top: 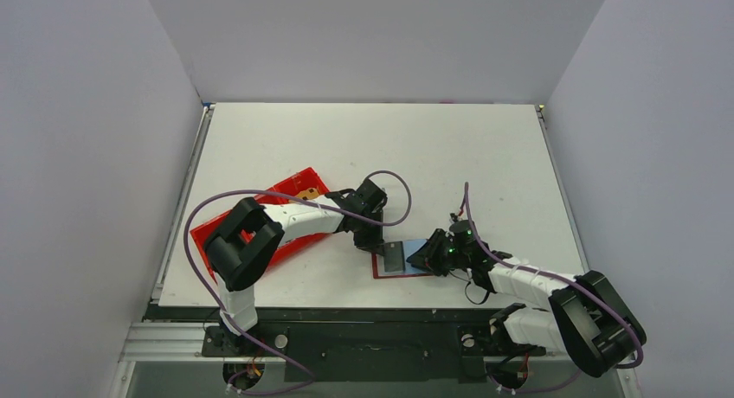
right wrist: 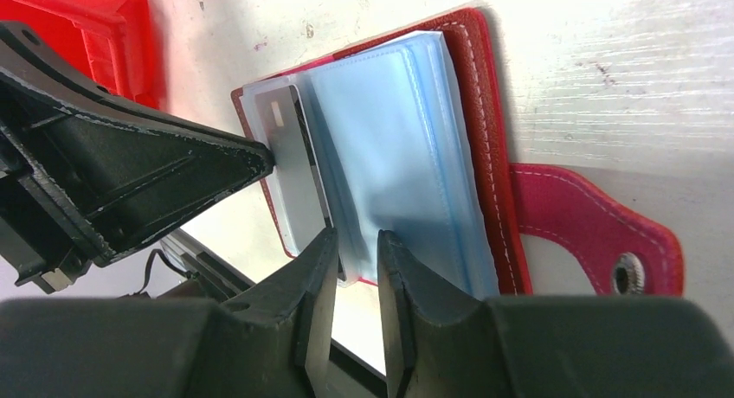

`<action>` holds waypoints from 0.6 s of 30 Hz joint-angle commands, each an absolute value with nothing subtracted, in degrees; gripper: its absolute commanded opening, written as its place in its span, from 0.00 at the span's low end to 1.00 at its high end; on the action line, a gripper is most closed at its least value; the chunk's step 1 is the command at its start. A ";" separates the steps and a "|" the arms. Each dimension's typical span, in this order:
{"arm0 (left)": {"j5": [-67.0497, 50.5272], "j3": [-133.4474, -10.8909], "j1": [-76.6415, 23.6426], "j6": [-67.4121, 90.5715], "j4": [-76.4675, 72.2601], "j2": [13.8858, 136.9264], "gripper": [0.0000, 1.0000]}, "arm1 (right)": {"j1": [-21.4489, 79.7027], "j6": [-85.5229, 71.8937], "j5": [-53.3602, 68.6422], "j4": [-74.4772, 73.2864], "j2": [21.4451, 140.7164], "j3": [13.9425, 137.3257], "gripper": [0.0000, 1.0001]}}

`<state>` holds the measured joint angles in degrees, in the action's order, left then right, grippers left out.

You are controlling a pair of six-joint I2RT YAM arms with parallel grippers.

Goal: Take the credit cards out of the card holder
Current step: Remove the credit card from the card holder.

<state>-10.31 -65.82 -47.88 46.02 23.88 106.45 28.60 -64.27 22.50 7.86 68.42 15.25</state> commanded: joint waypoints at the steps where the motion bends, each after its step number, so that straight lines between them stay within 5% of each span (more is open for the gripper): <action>1: -7.74 -65.01 -47.57 45.62 26.23 108.90 0.00 | 29.69 -63.15 22.55 10.06 67.59 17.05 0.22; 18: -7.74 -63.92 -47.41 46.02 25.82 109.07 0.00 | 32.74 -65.31 21.28 12.42 71.12 16.75 0.07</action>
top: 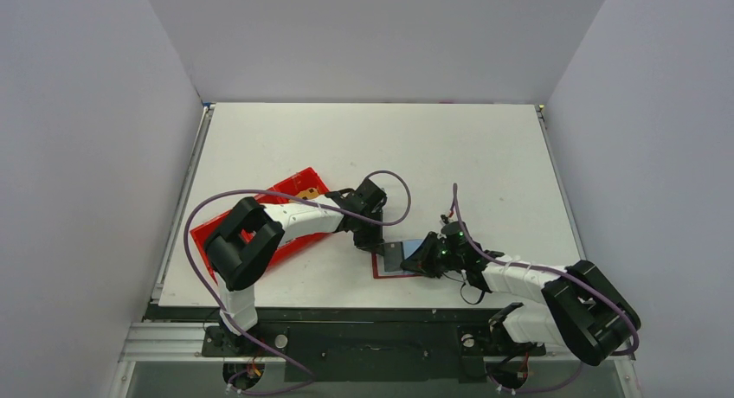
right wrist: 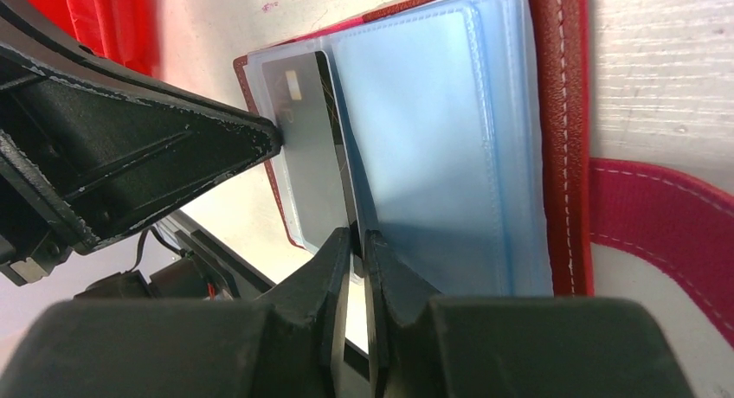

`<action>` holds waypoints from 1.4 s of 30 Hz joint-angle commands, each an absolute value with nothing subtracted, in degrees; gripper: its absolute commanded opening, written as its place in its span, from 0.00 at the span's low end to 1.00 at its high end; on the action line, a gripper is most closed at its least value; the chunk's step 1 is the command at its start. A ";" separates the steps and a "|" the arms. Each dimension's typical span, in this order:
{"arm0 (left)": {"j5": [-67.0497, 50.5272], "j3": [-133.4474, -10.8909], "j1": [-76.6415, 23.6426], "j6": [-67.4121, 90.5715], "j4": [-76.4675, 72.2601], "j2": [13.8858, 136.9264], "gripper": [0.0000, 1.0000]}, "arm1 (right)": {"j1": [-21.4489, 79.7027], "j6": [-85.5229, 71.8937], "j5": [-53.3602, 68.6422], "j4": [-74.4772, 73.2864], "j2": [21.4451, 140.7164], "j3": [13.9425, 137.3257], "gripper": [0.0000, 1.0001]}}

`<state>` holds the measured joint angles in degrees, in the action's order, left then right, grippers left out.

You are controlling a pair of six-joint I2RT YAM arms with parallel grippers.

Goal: Take the credit cards out of the card holder
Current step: Remove the credit card from the card holder.

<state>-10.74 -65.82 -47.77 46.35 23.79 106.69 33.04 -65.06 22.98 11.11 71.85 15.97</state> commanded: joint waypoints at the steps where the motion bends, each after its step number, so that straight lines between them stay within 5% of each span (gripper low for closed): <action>1: -7.74 -63.84 -47.35 46.07 25.83 109.07 0.00 | 32.38 -65.39 21.06 12.32 70.76 16.55 0.07; 15: -7.90 -63.29 -46.93 45.90 25.46 109.29 0.00 | 31.49 -66.74 21.57 14.31 68.95 15.19 0.11; 25: -7.91 -63.31 -46.96 45.85 25.52 109.25 0.00 | 31.48 -66.62 22.04 15.02 70.17 15.41 0.00; 42: -7.65 -61.67 -45.39 44.86 25.74 108.51 0.00 | 29.57 -61.32 16.34 3.12 64.25 16.85 0.00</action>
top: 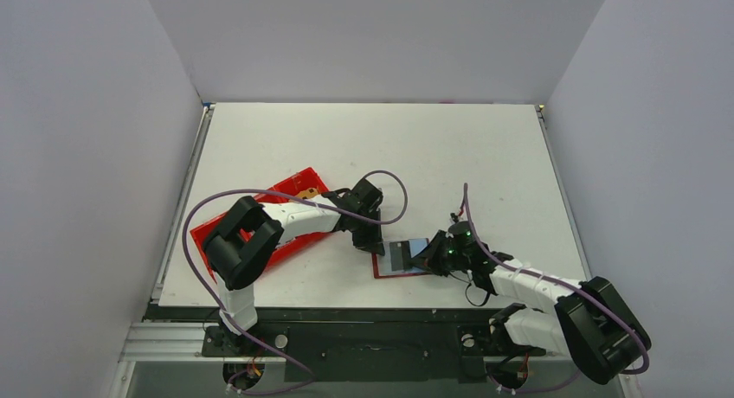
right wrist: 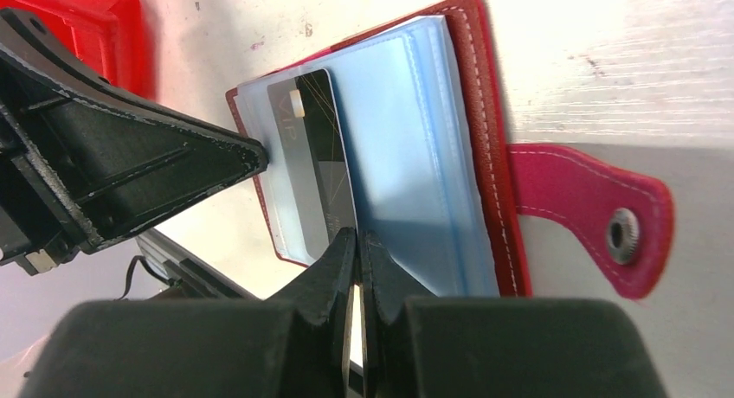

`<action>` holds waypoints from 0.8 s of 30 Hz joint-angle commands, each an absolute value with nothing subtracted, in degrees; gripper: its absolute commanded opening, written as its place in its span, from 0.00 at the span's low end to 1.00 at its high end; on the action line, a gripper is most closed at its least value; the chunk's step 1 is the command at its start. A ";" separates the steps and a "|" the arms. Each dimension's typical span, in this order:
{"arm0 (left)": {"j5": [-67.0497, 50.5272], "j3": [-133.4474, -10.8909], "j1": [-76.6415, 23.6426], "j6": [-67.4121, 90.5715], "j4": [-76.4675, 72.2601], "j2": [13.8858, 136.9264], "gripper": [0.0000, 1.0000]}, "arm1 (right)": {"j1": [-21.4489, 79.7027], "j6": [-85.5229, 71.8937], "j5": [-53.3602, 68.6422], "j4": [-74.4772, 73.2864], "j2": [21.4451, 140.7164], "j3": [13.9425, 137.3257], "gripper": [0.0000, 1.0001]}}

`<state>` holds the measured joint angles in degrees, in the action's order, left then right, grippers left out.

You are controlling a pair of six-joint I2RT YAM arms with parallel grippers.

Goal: Take the credit cards out of the card holder
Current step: Remove the credit card from the card holder.

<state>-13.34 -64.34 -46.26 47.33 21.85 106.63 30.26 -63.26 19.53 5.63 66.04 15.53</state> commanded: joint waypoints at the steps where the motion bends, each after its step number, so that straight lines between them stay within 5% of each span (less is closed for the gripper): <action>1: -7.69 -61.63 -45.36 44.79 25.70 108.47 0.00 | 29.51 -61.16 16.12 2.75 63.98 16.91 0.00; 24: -8.35 -74.79 -44.05 42.66 31.73 105.09 0.04 | 25.83 -55.50 13.94 -11.90 55.69 25.30 0.00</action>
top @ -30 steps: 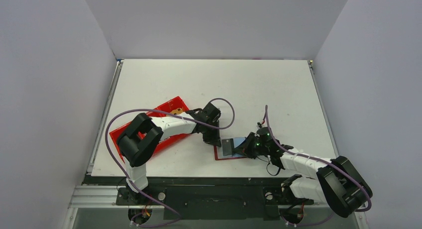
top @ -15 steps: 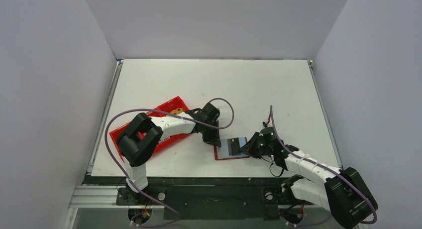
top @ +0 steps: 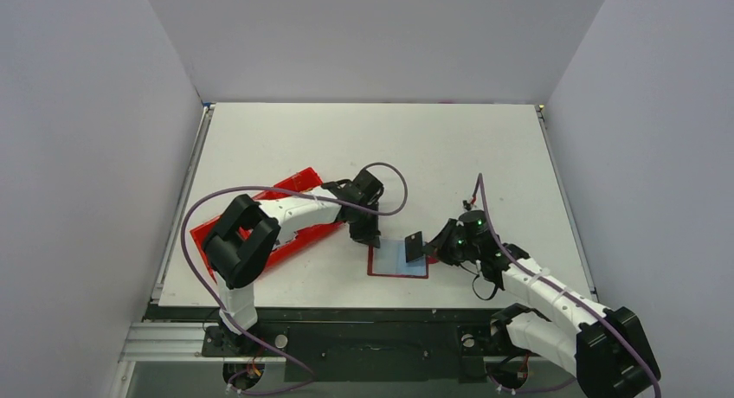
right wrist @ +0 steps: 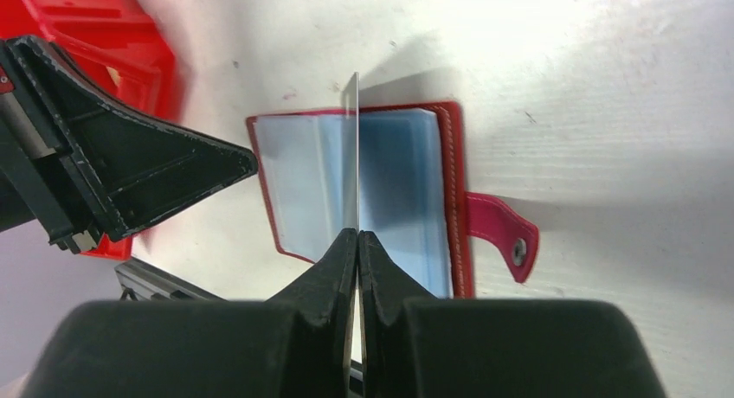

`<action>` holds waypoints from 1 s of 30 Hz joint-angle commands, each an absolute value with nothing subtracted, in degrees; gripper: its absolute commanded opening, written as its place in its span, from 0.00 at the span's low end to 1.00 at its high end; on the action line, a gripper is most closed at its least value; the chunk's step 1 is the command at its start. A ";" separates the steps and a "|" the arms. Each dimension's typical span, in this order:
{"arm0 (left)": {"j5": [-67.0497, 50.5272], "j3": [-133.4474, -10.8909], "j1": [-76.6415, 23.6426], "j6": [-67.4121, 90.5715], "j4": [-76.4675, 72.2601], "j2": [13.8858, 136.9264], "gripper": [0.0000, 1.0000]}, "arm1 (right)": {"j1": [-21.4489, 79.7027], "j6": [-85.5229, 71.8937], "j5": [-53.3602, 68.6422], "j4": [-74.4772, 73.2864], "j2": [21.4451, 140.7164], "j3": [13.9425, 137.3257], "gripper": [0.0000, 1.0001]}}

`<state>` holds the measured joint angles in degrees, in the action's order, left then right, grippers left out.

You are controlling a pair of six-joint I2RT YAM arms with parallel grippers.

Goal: Take the credit cards out of the card holder
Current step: Remove the credit card from the card holder.

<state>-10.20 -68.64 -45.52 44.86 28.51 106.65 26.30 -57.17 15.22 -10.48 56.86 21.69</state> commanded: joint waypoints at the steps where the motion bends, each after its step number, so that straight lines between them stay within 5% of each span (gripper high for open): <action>1: -9.03 -76.05 -43.87 42.50 32.15 104.84 0.08 | 25.71 -55.40 14.16 -11.93 55.76 25.84 0.00; 14: -25.90 -69.66 -35.04 48.01 19.69 95.90 0.36 | 25.23 -58.82 20.80 -6.84 58.20 31.72 0.00; 30: -41.30 -59.12 -28.53 59.45 1.40 89.04 0.42 | 25.14 -69.42 28.61 7.27 61.82 37.07 0.00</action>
<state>-36.18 -60.34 -29.61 55.83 9.76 92.20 25.52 -66.11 26.61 0.80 61.45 33.91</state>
